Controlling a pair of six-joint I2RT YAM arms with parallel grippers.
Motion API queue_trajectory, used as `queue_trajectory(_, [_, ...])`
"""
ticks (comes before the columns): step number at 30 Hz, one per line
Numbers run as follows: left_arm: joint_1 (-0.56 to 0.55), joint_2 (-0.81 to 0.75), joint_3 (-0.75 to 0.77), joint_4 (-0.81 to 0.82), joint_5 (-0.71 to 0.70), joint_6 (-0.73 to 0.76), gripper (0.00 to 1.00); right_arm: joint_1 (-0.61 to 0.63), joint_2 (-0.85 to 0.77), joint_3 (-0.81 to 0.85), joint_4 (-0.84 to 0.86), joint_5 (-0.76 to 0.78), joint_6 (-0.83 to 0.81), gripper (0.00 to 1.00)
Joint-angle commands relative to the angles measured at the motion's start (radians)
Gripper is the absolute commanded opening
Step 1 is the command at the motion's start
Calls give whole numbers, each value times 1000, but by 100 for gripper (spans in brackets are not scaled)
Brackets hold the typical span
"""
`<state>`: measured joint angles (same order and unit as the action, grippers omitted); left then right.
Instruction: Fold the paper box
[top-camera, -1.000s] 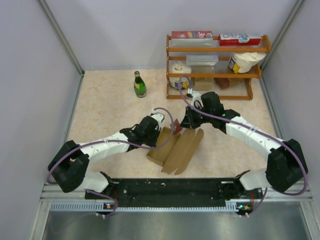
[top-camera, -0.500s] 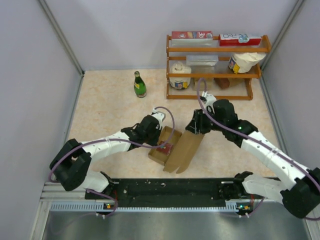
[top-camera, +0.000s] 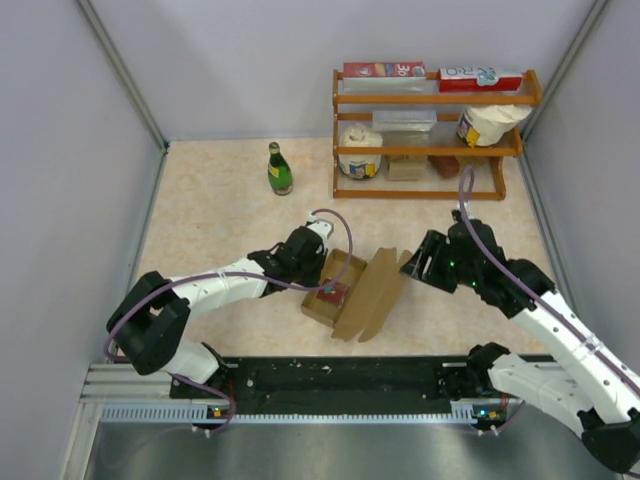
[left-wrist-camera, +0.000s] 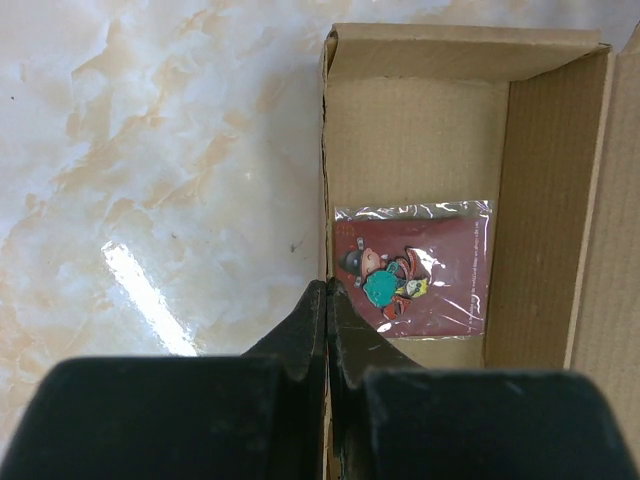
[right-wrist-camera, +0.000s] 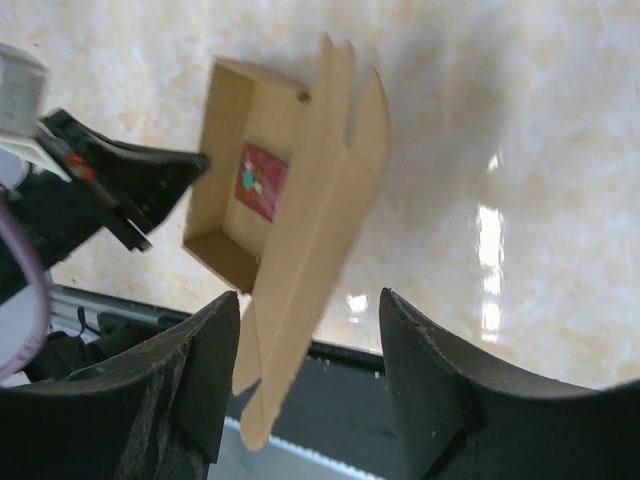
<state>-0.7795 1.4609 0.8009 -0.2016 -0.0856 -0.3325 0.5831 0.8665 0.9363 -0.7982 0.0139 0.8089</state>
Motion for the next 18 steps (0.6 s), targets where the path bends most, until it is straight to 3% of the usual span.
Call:
queue_trajectory(1, [5, 22, 14, -7, -9, -20, 0, 20, -95, -106, -70, 5, 234, 58])
queue_trajectory(9, [5, 41, 20, -1, 4, -22, 0, 38, -143, -238, 80, -101, 361, 57])
queue_trajectory(18, [5, 59, 29, 1, 21, -25, 0, 99, -78, -274, 192, -94, 400, 54])
